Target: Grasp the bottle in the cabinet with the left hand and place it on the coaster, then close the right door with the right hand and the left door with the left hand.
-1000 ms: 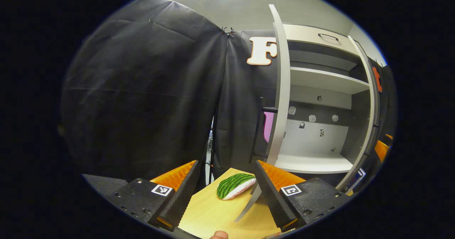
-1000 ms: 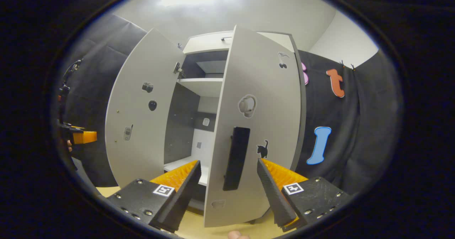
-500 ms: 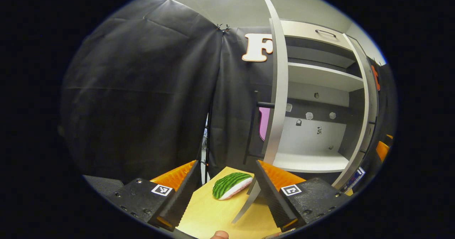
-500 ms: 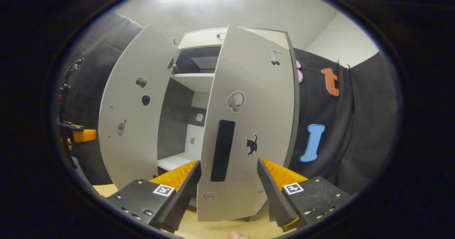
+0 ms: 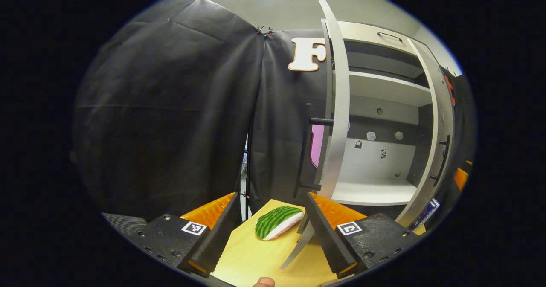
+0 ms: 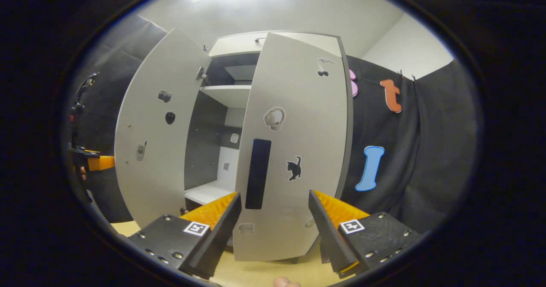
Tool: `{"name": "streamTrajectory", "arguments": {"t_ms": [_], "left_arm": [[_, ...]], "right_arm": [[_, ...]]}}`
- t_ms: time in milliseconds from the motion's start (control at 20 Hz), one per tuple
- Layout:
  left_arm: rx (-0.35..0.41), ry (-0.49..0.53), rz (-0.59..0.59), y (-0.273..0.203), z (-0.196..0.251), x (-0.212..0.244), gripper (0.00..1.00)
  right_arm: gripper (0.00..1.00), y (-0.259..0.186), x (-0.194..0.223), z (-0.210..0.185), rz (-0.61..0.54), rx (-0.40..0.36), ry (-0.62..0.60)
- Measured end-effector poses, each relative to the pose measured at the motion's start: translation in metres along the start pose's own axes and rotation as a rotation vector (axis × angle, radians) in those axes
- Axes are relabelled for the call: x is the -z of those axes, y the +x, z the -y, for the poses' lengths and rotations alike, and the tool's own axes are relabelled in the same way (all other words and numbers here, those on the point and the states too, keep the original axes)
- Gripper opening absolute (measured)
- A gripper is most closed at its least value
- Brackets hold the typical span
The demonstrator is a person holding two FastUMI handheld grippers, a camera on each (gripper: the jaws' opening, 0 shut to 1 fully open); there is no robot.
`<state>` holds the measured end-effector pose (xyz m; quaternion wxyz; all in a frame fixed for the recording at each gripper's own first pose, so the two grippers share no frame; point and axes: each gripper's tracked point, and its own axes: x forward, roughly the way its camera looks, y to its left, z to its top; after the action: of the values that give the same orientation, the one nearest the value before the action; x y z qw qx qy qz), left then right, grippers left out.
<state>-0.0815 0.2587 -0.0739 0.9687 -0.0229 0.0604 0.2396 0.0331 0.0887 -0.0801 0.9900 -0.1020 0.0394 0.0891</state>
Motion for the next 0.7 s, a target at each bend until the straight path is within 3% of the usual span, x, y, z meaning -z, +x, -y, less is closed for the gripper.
{"name": "streamTrajectory", "arguments": {"t_ms": [550, 600, 700], "left_arm": [[0.048, -0.009, -0.022, 0.011, 0.01, 0.007, 0.94], [0.057, 0.003, -0.015, 0.011, 0.013, 0.006, 0.89], [0.075, 0.041, 0.001, 0.009, 0.019, 0.006, 0.94]], "right_arm": [[0.96, -0.003, 0.009, 0.008, -0.02, 0.021, 0.002], [0.96, -0.003, 0.009, 0.008, -0.02, 0.019, 0.005], [0.96, -0.004, 0.01, 0.006, -0.022, 0.014, 0.01]]}}
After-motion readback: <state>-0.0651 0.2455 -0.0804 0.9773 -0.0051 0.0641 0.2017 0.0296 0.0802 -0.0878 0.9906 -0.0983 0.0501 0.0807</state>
